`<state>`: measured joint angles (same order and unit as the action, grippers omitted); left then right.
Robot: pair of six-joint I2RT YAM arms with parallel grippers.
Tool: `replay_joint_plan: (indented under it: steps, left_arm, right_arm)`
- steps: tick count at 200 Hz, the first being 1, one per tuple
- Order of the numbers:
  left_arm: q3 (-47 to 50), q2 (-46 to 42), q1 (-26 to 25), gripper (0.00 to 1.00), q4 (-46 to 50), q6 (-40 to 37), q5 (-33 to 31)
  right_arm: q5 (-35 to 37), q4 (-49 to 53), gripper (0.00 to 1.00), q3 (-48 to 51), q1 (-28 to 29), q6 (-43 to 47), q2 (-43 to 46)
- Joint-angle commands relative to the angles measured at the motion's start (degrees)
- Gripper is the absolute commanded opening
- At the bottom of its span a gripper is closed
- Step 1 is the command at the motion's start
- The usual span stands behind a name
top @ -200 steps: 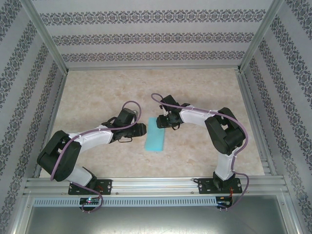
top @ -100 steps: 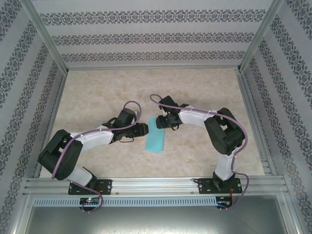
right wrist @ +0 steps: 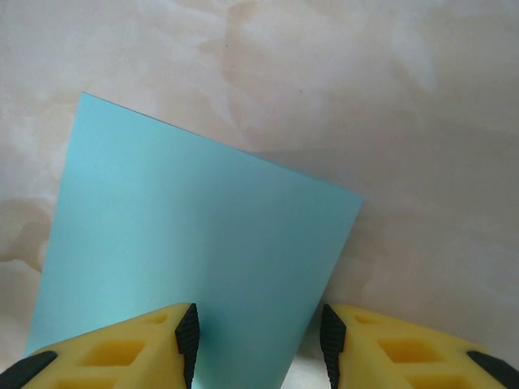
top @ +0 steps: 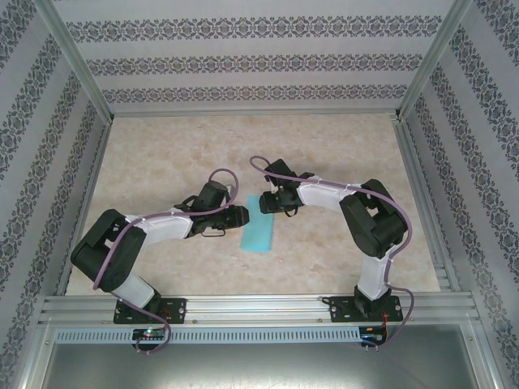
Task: Fold a paper plane with a square sheet of paper (pick it up from the middle)
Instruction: Fold the paper at the center of the table.
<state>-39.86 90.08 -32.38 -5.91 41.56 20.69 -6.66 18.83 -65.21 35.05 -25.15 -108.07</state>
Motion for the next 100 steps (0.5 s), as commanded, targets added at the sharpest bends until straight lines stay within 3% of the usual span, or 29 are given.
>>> replay_joint_plan:
  steps: [1, 100]
  left_arm:
    - [-0.36, 1.40, -0.86, 0.38, -3.05, 0.60, 1.35]
    - [-3.09, 5.29, -1.97, 0.33, -5.47, -1.67, 3.18]
  right_arm:
    - [-2.23, 0.06, 0.46, 0.79, 1.43, -0.39, -3.46]
    - [-2.10, -0.08, 0.46, 1.64, 1.69, 0.34, -3.24]
